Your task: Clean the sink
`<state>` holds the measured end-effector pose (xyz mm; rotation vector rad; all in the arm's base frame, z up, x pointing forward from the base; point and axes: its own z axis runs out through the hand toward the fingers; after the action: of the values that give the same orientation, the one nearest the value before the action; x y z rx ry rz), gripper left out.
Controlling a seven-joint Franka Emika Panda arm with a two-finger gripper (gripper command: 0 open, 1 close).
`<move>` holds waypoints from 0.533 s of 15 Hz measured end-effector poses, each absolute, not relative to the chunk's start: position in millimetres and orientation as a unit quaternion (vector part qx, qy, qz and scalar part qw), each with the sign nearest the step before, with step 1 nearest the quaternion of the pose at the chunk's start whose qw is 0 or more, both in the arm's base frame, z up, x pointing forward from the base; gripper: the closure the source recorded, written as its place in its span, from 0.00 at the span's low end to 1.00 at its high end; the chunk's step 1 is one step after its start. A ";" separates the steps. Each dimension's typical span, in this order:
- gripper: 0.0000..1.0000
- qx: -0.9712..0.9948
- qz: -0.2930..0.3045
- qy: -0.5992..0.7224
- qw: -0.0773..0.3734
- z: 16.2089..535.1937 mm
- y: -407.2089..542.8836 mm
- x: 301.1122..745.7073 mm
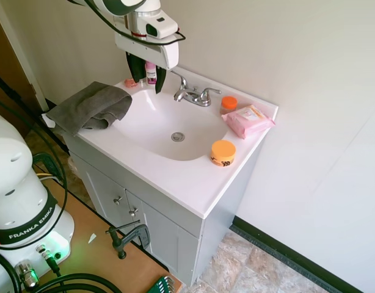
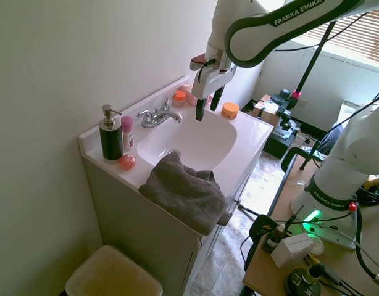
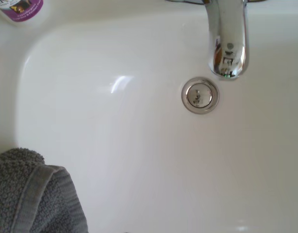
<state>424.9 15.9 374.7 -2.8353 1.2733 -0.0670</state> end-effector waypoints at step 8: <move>0.00 -0.916 -0.086 0.390 0.033 339.7 150.9 393.7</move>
<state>393.7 150.9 339.7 -2.8195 1.1988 -0.2638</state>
